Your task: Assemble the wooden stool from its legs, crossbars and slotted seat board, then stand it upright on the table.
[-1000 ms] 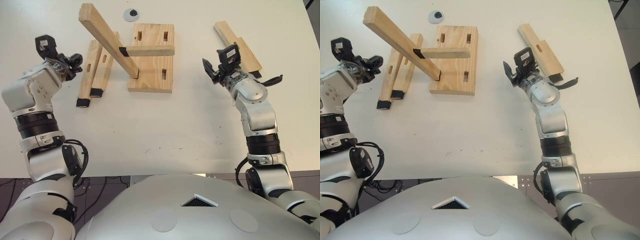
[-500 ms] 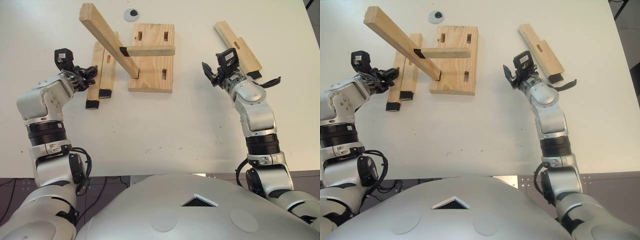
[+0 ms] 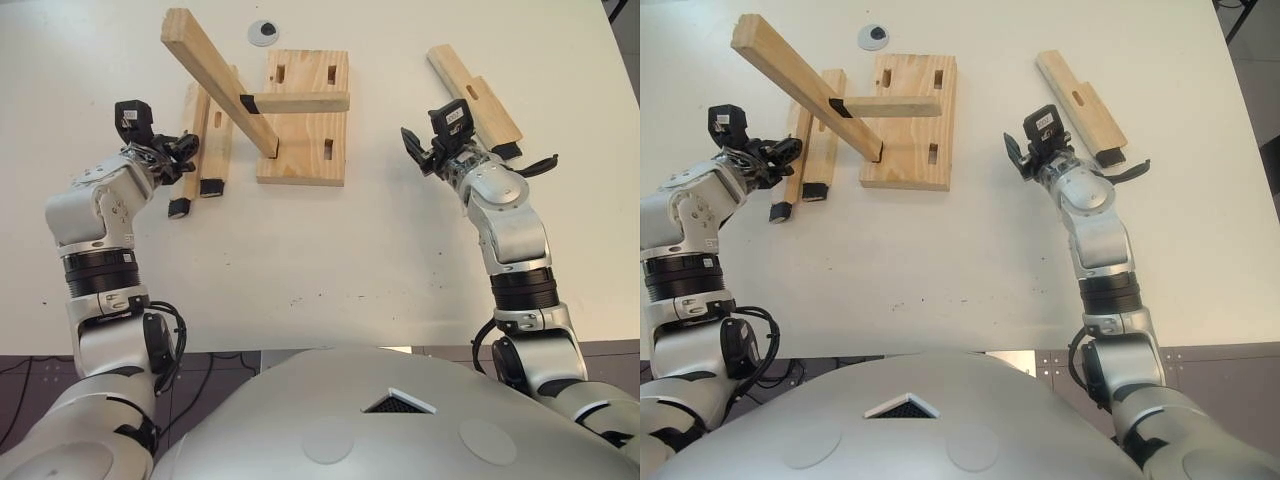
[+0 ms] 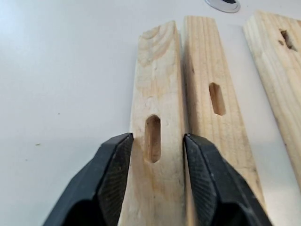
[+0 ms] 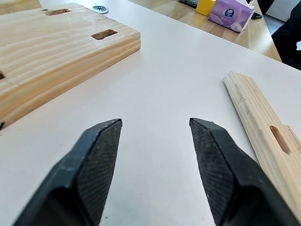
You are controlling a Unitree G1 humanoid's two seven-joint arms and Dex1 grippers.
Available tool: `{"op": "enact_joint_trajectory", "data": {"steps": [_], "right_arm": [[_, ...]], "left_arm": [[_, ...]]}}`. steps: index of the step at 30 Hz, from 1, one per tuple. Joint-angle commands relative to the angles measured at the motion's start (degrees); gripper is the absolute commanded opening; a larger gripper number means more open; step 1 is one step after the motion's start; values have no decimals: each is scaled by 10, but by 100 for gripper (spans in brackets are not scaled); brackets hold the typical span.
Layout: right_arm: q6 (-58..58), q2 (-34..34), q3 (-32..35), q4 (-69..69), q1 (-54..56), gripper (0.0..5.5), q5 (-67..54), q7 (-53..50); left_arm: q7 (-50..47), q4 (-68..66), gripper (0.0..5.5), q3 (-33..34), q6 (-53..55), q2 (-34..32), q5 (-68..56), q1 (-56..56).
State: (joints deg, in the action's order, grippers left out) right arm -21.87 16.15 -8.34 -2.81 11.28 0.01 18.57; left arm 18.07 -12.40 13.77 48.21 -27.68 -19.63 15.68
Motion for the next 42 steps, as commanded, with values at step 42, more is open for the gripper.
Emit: {"op": "enact_joint_trajectory", "data": {"steps": [42], "right_arm": [[-443, 11, 343, 21, 369, 429, -618, 85]], "left_arm": [[-172, 266, 201, 58, 186, 102, -530, 351]]}}
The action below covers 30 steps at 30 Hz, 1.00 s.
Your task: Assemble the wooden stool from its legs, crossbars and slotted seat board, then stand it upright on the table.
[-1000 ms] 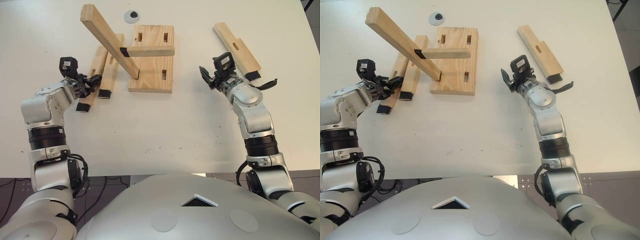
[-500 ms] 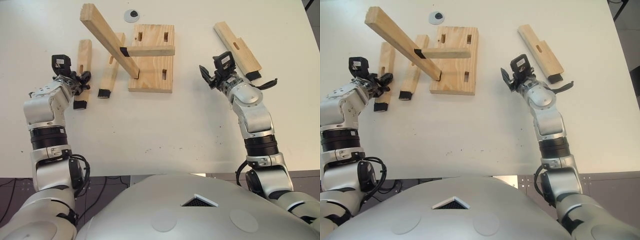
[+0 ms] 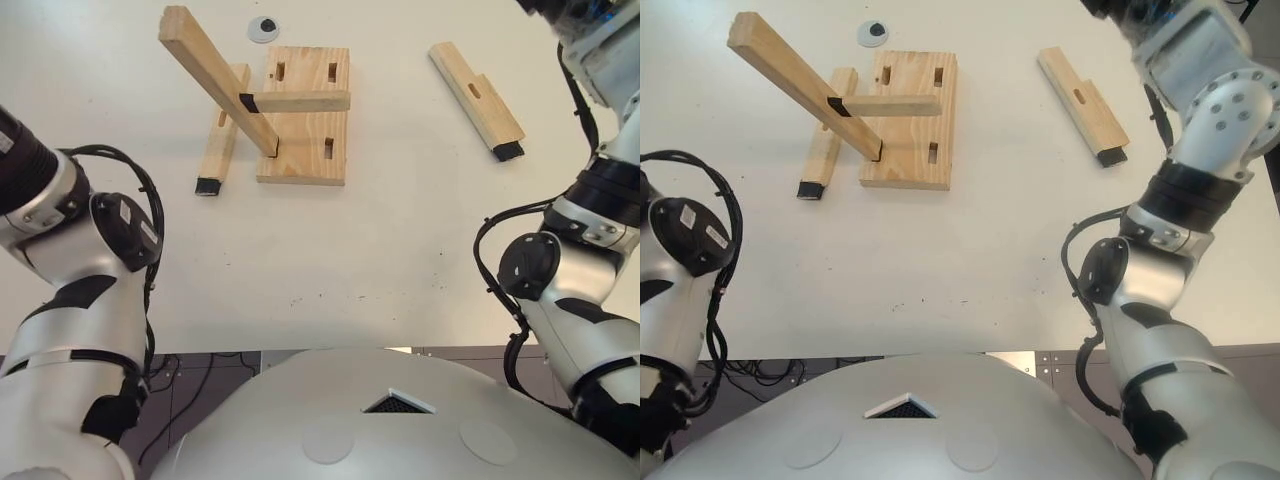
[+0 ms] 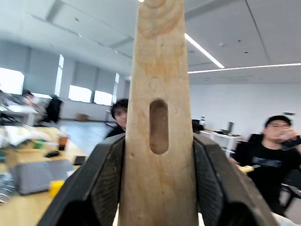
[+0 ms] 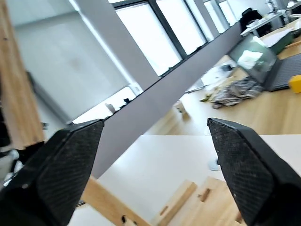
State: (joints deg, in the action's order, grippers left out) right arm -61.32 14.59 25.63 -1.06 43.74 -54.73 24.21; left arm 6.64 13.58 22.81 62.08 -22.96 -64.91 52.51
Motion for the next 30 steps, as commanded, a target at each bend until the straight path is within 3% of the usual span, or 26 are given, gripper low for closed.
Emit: {"op": "enact_joint_trajectory", "data": {"steps": [1, 9, 14, 22, 30], "right_arm": [[-61, 31, 6, 0, 55, 429, -91, 35], [-146, 88, 31, -67, 76, 539, -224, 78], [-180, 97, 45, -145, 86, 540, -302, 71], [-187, 103, 22, -139, 72, 540, -344, 65], [-177, 119, 1, -122, 53, 417, -328, 75]], "left_arm": [[-67, 10, 201, -42, 52, 64, -86, -28], [-65, 40, 201, -61, 53, 40, -149, -70], [-47, 83, 201, -97, 41, 37, -192, -92], [-51, 85, 201, -158, 20, 43, -206, -137], [-52, 91, 201, -177, 3, 34, -203, -150]]}}
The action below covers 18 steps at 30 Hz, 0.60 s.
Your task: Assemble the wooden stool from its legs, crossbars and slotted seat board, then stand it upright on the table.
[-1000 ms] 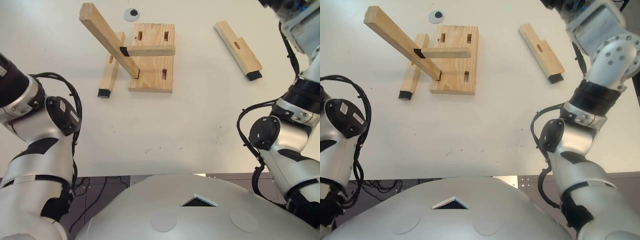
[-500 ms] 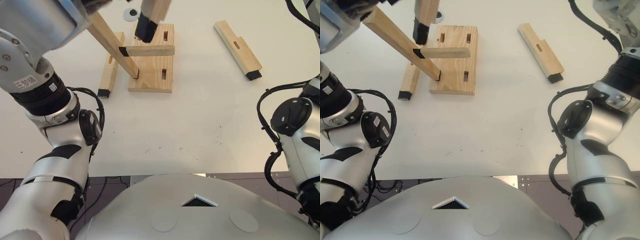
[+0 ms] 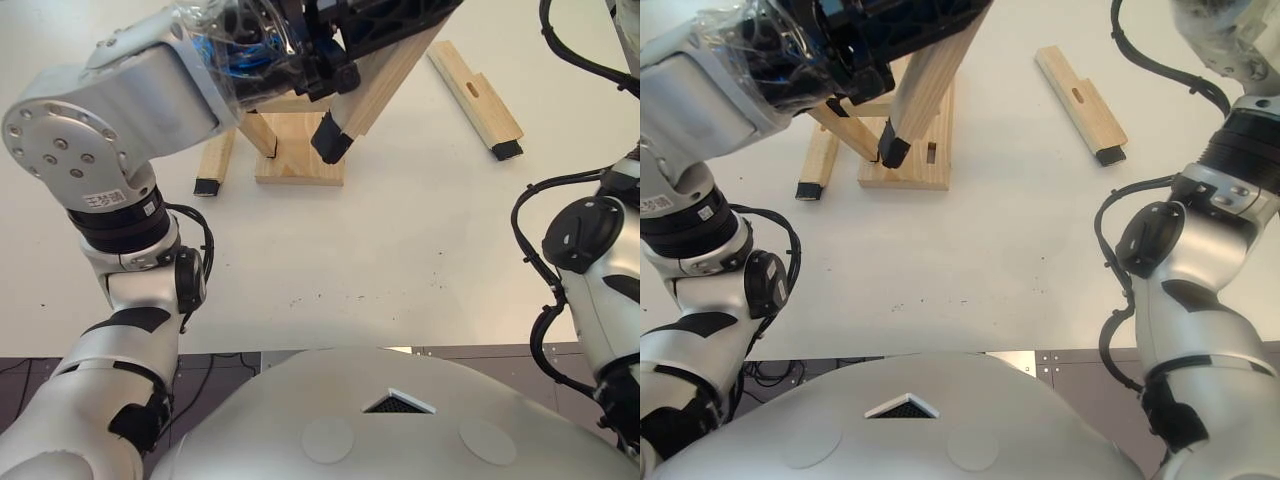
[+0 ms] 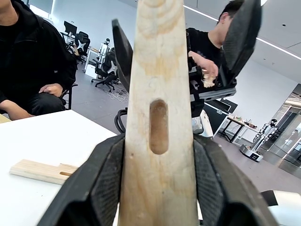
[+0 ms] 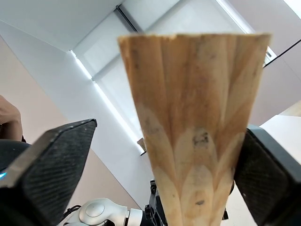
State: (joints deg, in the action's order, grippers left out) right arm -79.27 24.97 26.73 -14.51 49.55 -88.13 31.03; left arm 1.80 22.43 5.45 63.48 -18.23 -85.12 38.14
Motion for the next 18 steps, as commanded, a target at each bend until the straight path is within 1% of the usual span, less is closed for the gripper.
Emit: {"op": "enact_joint_trajectory", "data": {"steps": [1, 6, 11, 12, 17, 18], "right_arm": [[3, 19, -15, 13, -6, 399, 11, 12], [8, 28, -29, 18, -9, 308, 28, 34], [19, 29, -38, 24, -13, 232, 49, 51], [22, 30, -39, 25, -14, 222, 53, 53], [37, 33, -49, 40, -22, 220, 78, 65], [41, 33, -51, 46, -24, 219, 83, 66]], "left_arm": [[-4, 3, 201, -3, -13, -15, -2, -7], [-2, 3, 201, -4, -21, -29, -3, -8], [5, 0, 201, -5, -26, -37, 4, -12], [7, 0, 201, -5, -26, -39, 7, -13], [25, -8, 201, -6, -37, -41, 30, -14], [30, -8, 237, -5, -38, -42, 32, -15]]}}
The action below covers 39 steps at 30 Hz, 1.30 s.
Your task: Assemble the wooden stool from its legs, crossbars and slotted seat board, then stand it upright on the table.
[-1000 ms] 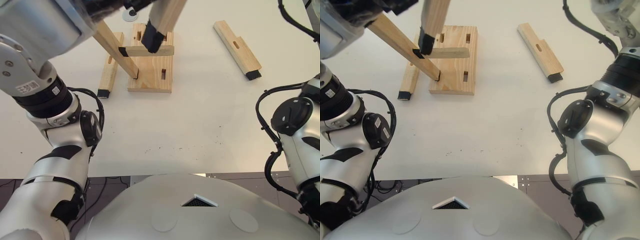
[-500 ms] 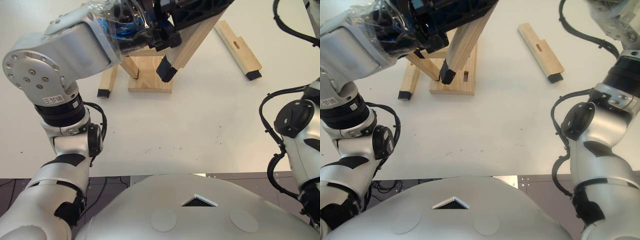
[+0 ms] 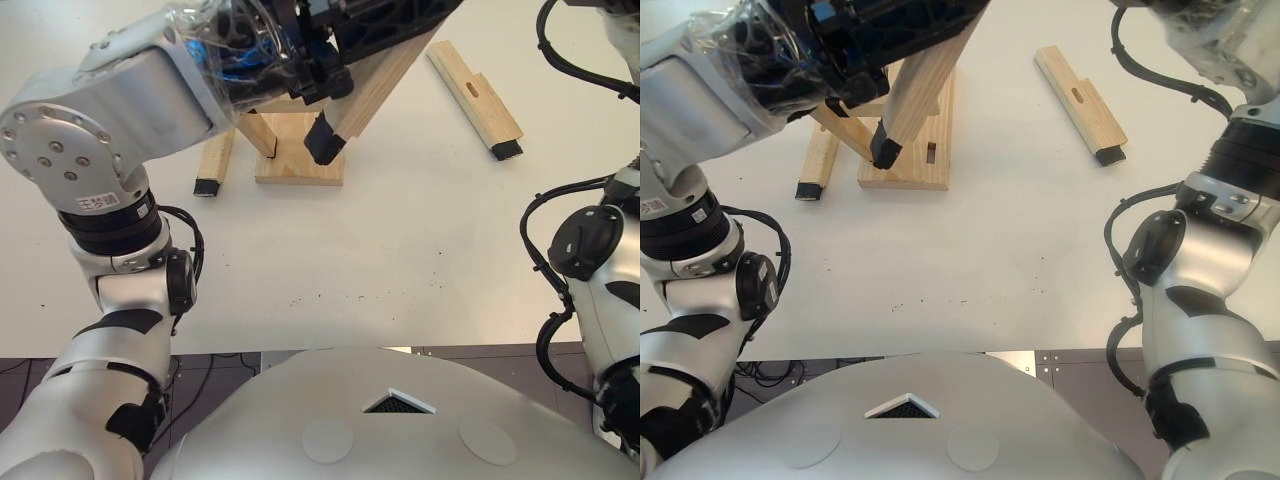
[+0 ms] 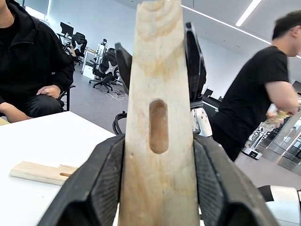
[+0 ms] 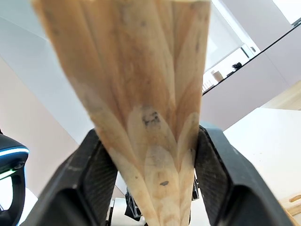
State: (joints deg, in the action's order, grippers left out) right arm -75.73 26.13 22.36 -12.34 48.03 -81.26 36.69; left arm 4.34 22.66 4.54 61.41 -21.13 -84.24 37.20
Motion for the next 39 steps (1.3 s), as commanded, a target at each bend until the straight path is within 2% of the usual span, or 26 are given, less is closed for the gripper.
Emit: {"op": "enact_joint_trajectory", "data": {"steps": [1, 6, 15, 18, 22, 25, 31, 39], "right_arm": [[10, 21, -10, 29, -10, 218, 21, 11], [57, 23, -38, 54, -22, 214, 89, 13], [124, 84, -53, 48, -11, 213, 190, 79], [157, 94, -51, 13, -2, 213, 228, 86], [223, 107, -103, 15, -27, 213, 314, 117], [243, 74, -117, 12, -64, 213, 336, 126], [290, 16, -91, -9, -119, 213, 332, 136], [369, -33, -128, 8, -164, 213, 374, 159]], "left_arm": [[9, -10, 244, 4, -17, -14, 25, -5], [7, -28, 322, 21, -37, -16, 33, 5], [-38, -154, 327, 144, -118, -52, 36, 91], [-45, -182, 327, 151, -129, -58, 61, 94], [-59, -209, 327, 154, -145, -50, 102, 90], [-73, -245, 327, 159, -161, -41, 143, 87], [-70, -280, 327, 175, -171, -33, 177, 91], [-56, -296, 327, 185, -171, -22, 206, 84]]}}
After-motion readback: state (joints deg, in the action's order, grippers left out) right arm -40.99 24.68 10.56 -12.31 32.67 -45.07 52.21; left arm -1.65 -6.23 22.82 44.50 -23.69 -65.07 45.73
